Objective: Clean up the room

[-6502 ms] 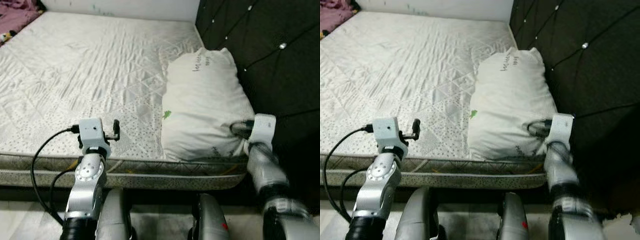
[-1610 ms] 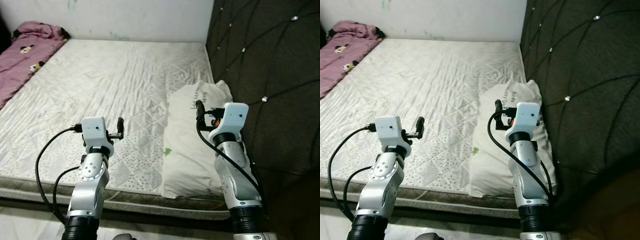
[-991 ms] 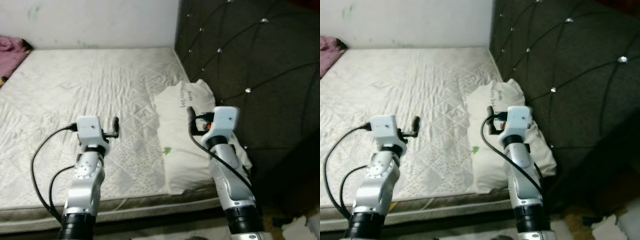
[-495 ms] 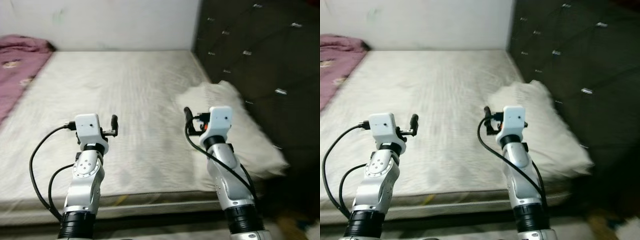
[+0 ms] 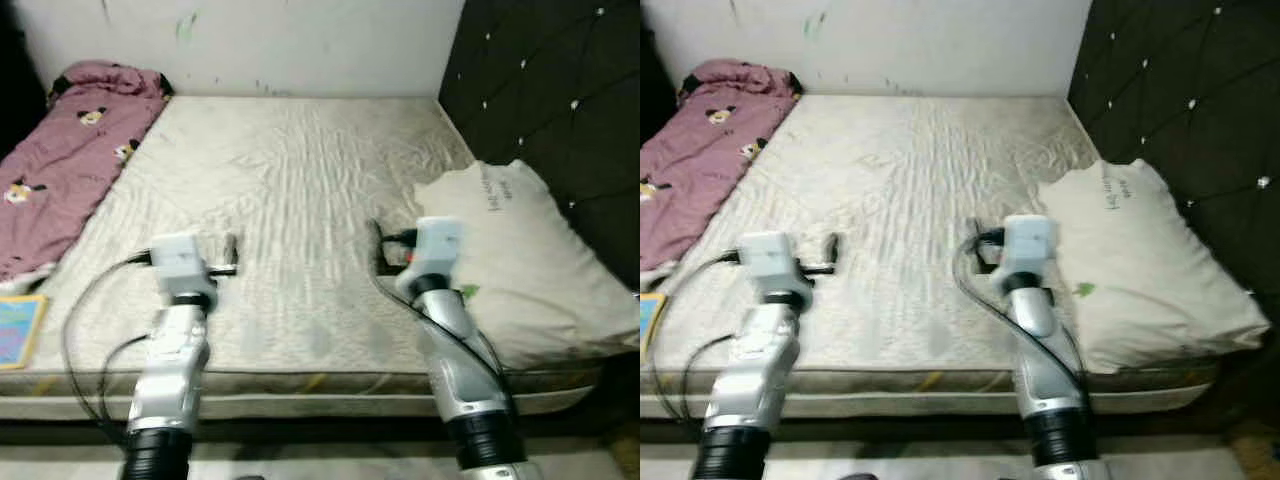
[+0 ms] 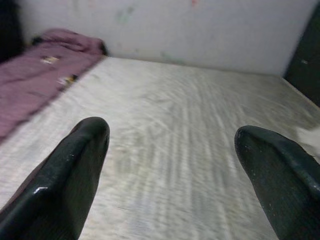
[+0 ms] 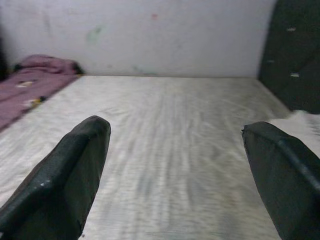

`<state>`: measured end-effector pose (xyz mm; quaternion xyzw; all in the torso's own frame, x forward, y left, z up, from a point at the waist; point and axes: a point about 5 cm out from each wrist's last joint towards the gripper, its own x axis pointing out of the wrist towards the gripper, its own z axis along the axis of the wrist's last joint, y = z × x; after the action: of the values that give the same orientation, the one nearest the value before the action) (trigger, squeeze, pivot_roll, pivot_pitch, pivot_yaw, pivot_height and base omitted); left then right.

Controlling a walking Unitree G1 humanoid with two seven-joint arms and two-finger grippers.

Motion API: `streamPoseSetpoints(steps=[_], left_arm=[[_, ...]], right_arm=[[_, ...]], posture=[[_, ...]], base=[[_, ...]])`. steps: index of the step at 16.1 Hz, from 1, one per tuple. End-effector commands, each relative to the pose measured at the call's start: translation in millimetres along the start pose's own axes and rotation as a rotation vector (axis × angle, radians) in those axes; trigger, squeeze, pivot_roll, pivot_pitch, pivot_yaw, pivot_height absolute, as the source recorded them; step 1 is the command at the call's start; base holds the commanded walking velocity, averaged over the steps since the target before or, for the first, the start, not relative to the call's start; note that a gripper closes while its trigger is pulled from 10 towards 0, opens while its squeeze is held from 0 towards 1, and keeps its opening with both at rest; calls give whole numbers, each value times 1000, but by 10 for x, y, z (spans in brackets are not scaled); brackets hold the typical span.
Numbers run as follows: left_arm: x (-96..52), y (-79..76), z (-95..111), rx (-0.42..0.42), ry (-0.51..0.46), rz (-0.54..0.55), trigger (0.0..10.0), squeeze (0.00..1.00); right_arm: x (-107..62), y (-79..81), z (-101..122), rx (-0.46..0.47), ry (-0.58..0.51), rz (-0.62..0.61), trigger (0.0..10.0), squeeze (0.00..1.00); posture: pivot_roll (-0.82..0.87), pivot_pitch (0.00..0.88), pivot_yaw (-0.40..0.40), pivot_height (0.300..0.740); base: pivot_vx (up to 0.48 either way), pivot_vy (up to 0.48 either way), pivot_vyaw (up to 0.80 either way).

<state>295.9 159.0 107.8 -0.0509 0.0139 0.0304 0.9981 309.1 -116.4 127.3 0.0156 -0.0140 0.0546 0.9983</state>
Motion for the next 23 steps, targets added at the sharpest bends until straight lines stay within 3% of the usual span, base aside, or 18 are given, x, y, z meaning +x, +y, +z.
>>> streamPoseSetpoints(steps=[1, 13, 17, 23], left_arm=[[6, -114, 25, -18, -7, -41, 10000, 0], [17, -124, 51, -21, -22, -48, 10000, 0], [0, -142, 96, -40, -54, -94, 10000, 0], [-10, -142, 100, -33, -57, -103, 10000, 0]], right_arm=[[-8, -107, 2, -16, 10, -27, 10000, 0], [-8, -134, -53, -18, 43, -32, 10000, 0], [1, -129, -58, -24, 44, -26, 10000, 0], [3, -123, -72, -26, 45, -26, 10000, 0]], posture=[[28, 0, 22, 740], [27, 0, 22, 740], [28, 0, 19, 740], [32, 0, 20, 740]], base=[[0, 480, 0], [0, 480, 0], [0, 0, 0], [389, 0, 0]])
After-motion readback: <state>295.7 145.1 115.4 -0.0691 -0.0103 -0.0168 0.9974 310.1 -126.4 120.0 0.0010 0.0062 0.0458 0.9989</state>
